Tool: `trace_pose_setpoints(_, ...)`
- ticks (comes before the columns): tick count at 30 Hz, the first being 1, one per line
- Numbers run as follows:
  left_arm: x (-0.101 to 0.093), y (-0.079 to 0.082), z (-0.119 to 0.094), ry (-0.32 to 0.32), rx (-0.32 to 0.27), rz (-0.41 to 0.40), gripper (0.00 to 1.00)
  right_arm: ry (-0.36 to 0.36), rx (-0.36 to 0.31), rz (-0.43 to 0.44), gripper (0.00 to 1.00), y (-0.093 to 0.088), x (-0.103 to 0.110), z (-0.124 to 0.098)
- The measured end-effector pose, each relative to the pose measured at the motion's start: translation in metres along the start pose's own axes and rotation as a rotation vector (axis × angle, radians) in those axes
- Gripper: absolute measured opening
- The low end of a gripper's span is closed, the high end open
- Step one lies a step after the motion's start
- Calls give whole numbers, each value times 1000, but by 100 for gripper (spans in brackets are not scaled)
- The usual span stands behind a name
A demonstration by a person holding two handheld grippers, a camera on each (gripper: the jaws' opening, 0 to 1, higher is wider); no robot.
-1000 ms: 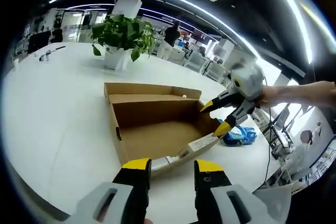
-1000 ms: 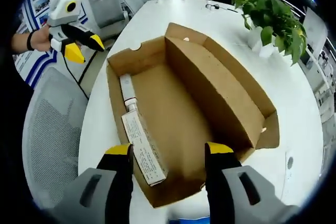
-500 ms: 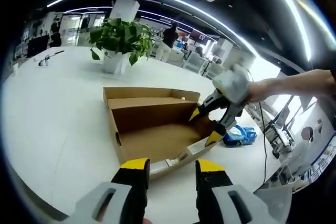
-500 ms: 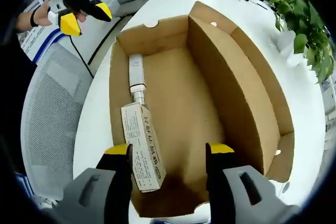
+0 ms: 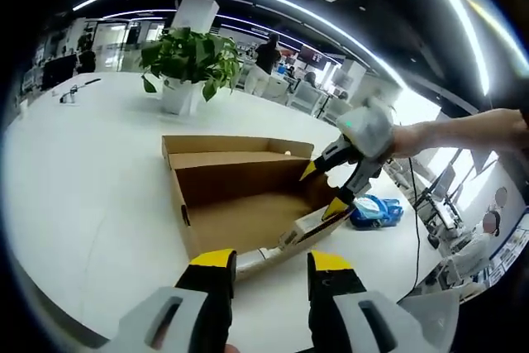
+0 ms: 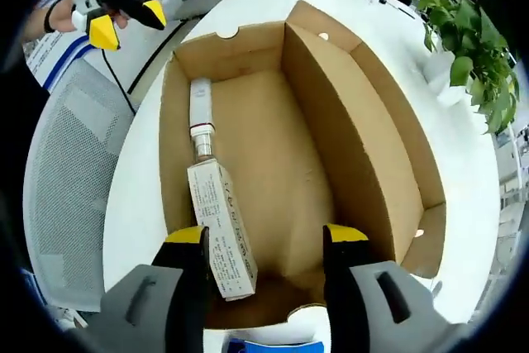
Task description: Operate the shoe box by opening the lid, removing the specified soft item, and placing it in the target area until the item is outside and the box remains undamaged.
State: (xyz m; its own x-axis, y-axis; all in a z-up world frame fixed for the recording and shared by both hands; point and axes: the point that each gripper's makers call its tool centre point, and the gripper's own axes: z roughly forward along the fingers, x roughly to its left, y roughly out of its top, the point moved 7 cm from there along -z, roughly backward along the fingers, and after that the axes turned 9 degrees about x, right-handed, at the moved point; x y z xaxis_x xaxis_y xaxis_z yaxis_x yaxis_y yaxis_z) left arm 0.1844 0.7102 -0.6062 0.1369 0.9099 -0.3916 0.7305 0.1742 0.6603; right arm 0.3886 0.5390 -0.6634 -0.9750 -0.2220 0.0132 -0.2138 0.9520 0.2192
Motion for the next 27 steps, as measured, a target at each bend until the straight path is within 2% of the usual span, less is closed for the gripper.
trace_pose_setpoints(3, -2, 0, 1, -4, 2, 3, 34, -8, -2, -20, 49, 4, 3, -2)
trace_pose_setpoints(5, -2, 0, 1, -6, 2, 3, 34, 14, -22, -22, 51, 9, 7, -3)
trace_pose_setpoints(8, -3, 1, 2, -8, 3, 6, 34, 28, -15, -51, 52, 12, 13, -1)
trace_pose_setpoints(11, -3, 1, 2, -9, 4, 6, 34, 3, 23, -112, 48, 13, 15, 5)
trace_pose_setpoints(17, -5, -1, 3, -10, 8, 9, 34, -19, 74, -168, 41, 17, 19, 18)
trace_pose_setpoints(23, -4, -1, 2, -9, 11, 8, 34, -37, 179, -213, 32, 11, 20, 34)
trace_pose_setpoints(26, -3, -1, 1, -7, 9, 6, 34, -14, 177, -219, 18, 9, 29, 41)
trace_pose_setpoints(27, -2, -1, 1, -5, 9, 5, 34, -6, 172, -210, 19, 8, 31, 42)
